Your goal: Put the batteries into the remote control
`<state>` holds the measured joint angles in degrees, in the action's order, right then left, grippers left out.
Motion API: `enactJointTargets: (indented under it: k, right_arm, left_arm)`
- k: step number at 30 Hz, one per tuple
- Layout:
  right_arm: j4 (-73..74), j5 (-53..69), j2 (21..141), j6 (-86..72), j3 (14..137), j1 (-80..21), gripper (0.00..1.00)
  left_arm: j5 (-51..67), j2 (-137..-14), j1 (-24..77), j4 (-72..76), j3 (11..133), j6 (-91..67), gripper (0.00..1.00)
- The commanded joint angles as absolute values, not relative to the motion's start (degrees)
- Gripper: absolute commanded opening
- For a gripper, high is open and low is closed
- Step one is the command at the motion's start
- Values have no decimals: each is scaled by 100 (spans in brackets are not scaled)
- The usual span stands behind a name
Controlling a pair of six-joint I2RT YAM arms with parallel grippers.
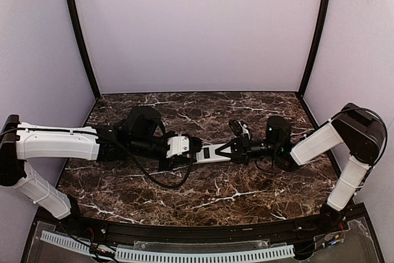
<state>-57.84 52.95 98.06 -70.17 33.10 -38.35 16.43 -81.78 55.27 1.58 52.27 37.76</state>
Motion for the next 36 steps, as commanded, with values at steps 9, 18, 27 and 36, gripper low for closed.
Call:
enactJointTargets:
  k: [9, 18, 27, 36]
  right_arm:
    - [-6073, 5317, 9852, -7014, 3349, -3927, 0]
    - [-6141, 5339, 9834, -7026, 3335, -3925, 0]
    - [-6275, 5406, 9836, -7069, 3330, -3928, 0]
    - [-7344, 5660, 10006, -7501, 3280, -3940, 0]
  left_arm:
    - [1697, -8305, 5554, 95, 5389, 3809, 20]
    - [1536, -8373, 5554, 35, 5338, 3930, 16]
    - [1156, -8408, 5549, 30, 5237, 4109, 12]
    - [1268, -8456, 5459, 426, 5017, 3800, 5]
